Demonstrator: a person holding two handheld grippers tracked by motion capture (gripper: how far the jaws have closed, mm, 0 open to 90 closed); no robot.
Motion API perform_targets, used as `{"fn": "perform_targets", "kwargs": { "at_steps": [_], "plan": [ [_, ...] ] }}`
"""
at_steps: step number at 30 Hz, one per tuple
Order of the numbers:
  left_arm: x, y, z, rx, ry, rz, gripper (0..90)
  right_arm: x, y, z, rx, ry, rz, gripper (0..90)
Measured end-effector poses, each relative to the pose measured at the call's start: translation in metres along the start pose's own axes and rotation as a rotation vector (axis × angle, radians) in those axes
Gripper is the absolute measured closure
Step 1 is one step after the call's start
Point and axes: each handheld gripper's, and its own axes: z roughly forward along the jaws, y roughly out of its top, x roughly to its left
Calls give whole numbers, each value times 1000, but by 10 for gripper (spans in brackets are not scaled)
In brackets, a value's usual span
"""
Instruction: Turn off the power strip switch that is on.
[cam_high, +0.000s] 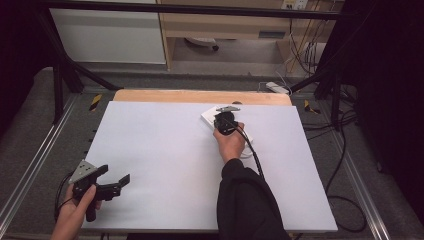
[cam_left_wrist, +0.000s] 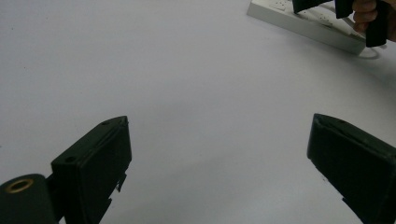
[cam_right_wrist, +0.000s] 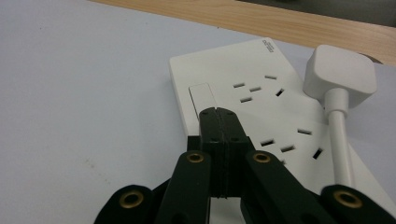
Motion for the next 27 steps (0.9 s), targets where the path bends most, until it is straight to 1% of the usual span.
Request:
{"fn": "perform_targets", "kwargs": {
  "at_steps": [16,27],
  "plan": [
    [0,0,0,-1,0,2,64,2,0,2,11,-1,-6,900],
    [1,0,0,-3,0,0,64,2,0,1,13,15,-1,900]
  ]
}}
